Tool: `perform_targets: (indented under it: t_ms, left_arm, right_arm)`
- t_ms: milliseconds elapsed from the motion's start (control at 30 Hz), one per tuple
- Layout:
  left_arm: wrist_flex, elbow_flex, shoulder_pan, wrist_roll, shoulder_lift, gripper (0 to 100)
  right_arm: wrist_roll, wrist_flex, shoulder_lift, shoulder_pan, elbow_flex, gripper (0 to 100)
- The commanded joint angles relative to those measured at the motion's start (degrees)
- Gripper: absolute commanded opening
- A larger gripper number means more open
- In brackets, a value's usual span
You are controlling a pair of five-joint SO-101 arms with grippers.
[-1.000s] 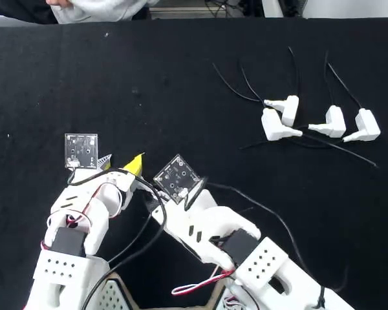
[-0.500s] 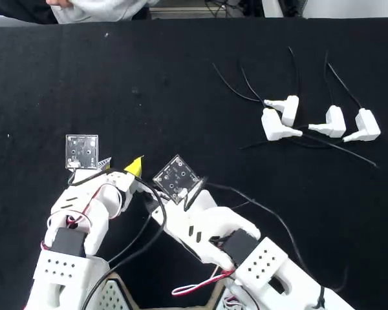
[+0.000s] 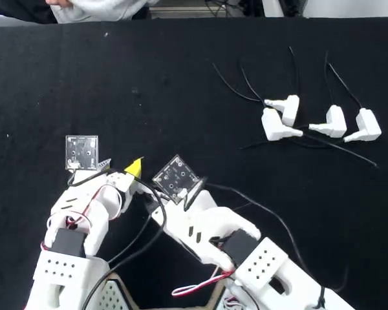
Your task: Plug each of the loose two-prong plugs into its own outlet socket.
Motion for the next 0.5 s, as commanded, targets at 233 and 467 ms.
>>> perform_targets:
  t_ms: [233, 467]
  left_arm:
    - [0.4, 1.0, 0.7, -0.6, 0.7, 23]
    - [0.4, 1.5, 0.7, -0.7, 0.7, 23]
  right_arm:
    - [-0.6, -1.9, -3.0, -0.3, -1.5, 1.0]
    - [-0.6, -1.8, -3.0, -0.3, -1.5, 1.0]
